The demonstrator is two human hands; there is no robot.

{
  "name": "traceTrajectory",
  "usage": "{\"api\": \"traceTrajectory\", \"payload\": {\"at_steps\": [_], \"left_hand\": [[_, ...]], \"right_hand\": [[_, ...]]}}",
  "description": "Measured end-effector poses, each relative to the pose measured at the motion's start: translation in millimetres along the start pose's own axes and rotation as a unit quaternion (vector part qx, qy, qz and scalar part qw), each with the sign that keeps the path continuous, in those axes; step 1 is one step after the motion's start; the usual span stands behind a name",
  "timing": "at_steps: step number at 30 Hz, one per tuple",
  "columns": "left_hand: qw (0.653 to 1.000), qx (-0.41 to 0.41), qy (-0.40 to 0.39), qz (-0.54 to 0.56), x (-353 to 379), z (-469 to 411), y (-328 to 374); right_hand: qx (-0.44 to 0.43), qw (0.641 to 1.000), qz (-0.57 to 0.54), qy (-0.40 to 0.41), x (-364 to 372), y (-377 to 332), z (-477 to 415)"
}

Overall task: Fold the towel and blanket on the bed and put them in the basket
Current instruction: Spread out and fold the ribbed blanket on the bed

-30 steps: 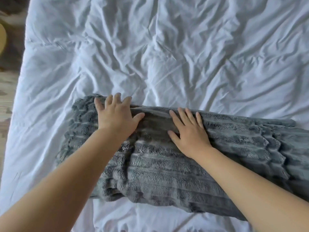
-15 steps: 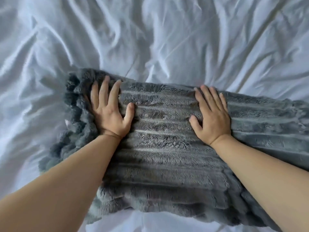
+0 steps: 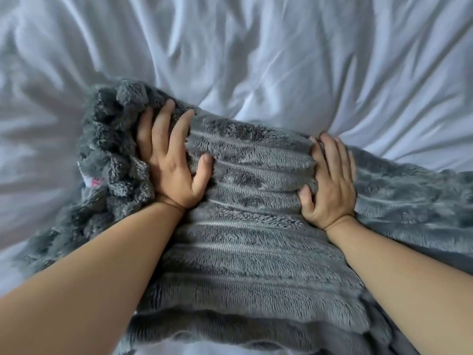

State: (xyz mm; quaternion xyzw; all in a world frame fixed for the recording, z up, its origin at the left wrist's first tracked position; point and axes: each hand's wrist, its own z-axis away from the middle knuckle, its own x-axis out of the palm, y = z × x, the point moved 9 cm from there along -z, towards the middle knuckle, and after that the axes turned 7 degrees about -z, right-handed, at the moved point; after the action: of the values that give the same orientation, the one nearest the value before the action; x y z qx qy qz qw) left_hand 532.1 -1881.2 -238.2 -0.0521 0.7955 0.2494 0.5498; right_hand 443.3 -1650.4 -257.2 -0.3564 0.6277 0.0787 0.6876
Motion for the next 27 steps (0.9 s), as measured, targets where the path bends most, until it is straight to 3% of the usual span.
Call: {"api": "traceTrajectory", "payload": {"at_steps": [4,8,10,13,16,19,22,25,27], "left_hand": [[0.998,-0.011,-0.052,-0.028,-9,-6,7],[0.972,-0.102,-0.176,-0.119,-36,-13,15],[0.959,-0.142,-0.191,-0.153,-59,-10,28],[0.956,-0.157,-0.191,-0.160,-88,7,87],[0.962,-0.145,-0.204,-0.105,-94,31,174],[0.963,-0.124,-0.236,-0.044,-71,49,263],[0.958,-0.076,-0.275,-0.034,-26,71,328],[0.943,-0.049,-0.319,-0.081,24,97,338],[0.951,-0.042,-0.291,-0.096,44,100,331]], "right_hand": [[0.001,1.000,0.001,-0.020,-5,-1,0],[0.047,0.995,0.016,-0.092,-16,-4,3],[0.060,0.989,0.021,-0.133,-24,-9,2],[0.040,0.983,-0.013,-0.181,-50,-17,9],[0.005,0.989,-0.027,-0.146,-114,-9,37],[0.033,0.992,0.003,-0.119,-176,45,73],[0.077,0.984,0.067,-0.149,-206,132,109],[0.093,0.972,0.119,-0.182,-205,205,139],[0.095,0.979,0.104,-0.149,-197,229,143]]}}
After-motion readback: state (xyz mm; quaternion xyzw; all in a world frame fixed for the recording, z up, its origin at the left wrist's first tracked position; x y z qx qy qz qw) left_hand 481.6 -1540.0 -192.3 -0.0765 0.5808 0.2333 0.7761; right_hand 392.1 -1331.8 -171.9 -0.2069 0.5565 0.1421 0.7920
